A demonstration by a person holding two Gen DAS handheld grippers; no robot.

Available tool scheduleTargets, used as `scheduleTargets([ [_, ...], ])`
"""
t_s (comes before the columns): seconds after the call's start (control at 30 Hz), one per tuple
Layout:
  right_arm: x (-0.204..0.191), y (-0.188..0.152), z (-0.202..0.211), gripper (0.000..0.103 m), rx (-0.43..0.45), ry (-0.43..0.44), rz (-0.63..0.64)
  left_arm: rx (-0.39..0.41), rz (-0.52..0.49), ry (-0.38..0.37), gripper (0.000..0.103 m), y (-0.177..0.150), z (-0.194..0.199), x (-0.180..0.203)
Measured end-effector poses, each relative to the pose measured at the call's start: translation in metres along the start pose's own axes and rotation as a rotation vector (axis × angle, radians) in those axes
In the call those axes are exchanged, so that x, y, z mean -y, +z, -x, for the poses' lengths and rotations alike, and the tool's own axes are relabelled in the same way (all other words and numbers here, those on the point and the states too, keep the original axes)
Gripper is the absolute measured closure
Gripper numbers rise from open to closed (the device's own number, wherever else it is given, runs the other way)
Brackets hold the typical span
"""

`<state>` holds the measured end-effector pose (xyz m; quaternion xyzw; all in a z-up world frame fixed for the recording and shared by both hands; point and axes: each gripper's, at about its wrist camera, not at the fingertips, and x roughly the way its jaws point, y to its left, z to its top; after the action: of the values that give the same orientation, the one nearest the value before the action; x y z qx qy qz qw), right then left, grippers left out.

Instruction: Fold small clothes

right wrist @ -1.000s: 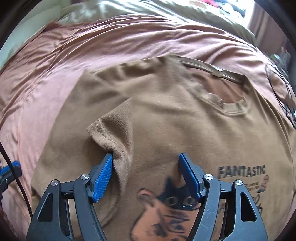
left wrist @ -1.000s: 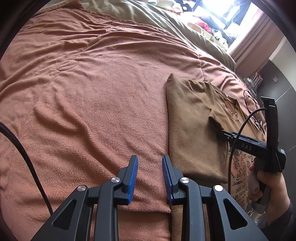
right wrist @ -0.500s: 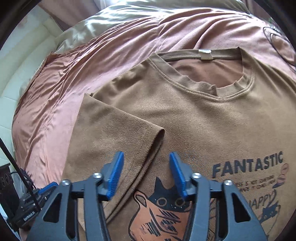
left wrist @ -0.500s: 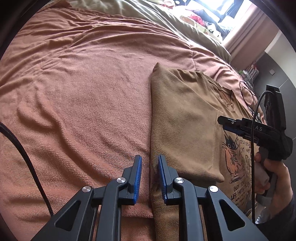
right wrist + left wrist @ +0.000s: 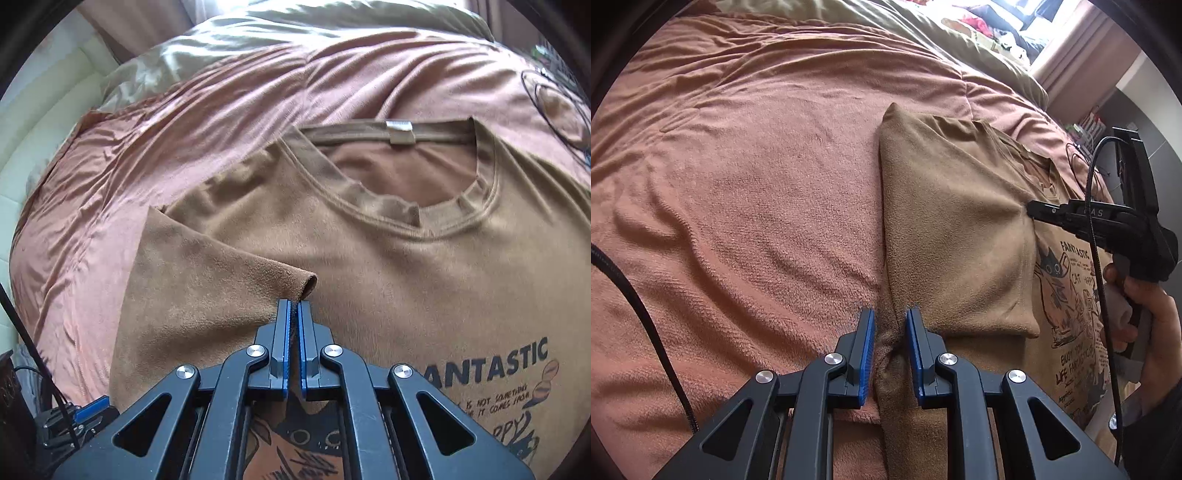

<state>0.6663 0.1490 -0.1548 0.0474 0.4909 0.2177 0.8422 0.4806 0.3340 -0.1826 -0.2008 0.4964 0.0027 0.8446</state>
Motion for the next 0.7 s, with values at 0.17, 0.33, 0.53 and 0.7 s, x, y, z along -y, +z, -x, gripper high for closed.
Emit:
scheduleTargets([
  [0.17, -0.005, -0.010, 0.022, 0.048, 0.045, -0.009, 0.057, 0.009, 0.013, -0.006, 0.084, -0.003, 0.007, -0.002],
  [0.33, -0.026, -0.033, 0.038, 0.049, 0.048, 0.026, 0.173, 0.026, 0.025, 0.008, 0.084, -0.006, 0.015, -0.005],
  [0.53, -0.052, -0.050, 0.044, 0.066, 0.022, 0.082, 0.263, 0.043, 0.052, 0.009, 0.084, -0.011, 0.025, -0.015],
  [0.7, -0.077, -0.058, 0.037, 0.076, 0.000, 0.104, 0.331, 0.062, 0.079, 0.017, 0.084, -0.014, 0.036, -0.030],
])
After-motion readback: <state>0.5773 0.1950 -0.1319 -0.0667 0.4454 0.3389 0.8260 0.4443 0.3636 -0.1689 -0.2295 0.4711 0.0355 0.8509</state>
